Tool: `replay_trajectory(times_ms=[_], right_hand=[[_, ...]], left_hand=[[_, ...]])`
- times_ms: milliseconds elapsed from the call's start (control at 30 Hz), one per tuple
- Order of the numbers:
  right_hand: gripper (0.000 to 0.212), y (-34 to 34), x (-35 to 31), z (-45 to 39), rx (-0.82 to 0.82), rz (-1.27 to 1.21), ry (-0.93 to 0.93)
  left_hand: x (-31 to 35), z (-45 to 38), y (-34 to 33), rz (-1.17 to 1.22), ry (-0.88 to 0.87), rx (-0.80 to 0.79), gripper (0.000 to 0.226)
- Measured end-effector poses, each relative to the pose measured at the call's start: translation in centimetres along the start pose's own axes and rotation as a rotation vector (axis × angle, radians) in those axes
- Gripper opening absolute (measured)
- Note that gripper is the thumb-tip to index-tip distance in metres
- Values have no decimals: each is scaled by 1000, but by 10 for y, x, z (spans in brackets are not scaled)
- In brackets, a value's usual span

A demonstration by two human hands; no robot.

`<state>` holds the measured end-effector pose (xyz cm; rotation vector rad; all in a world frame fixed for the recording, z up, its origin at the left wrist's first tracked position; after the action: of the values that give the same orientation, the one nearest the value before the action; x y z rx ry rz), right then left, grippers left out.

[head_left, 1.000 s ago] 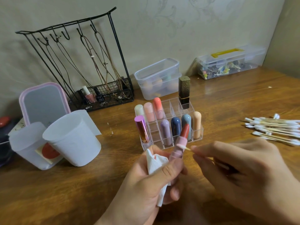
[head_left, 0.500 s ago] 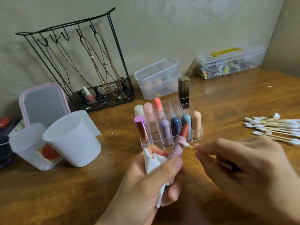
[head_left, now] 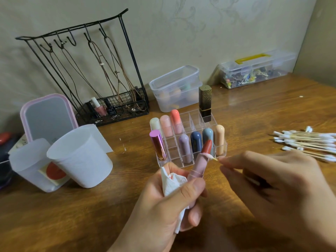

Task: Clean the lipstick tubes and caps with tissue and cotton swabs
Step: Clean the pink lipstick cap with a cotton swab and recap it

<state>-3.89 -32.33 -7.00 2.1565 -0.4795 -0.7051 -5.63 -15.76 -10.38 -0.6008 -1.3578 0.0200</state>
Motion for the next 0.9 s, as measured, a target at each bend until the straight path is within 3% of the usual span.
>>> replay_trajectory(times_ms=[500,900], right_hand=[[4,0,-1,0,3,-1,26],[4,1,0,1,-8,6,-10]], left_hand=[[1,-2,1,-71,-5,30,55],[-1,1,-1,28,2,20,55]])
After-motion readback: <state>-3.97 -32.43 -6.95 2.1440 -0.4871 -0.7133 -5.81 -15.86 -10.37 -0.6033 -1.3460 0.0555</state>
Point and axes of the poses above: each hand's wrist, its own z-axis away from the middle knuckle, its own y-axis out of the back of the hand, x = y × z, the point moved 4 cm from there along -z, towards the middle knuckle, and after that the axes turned 13 degrees about -x, right-handed, at the moved point
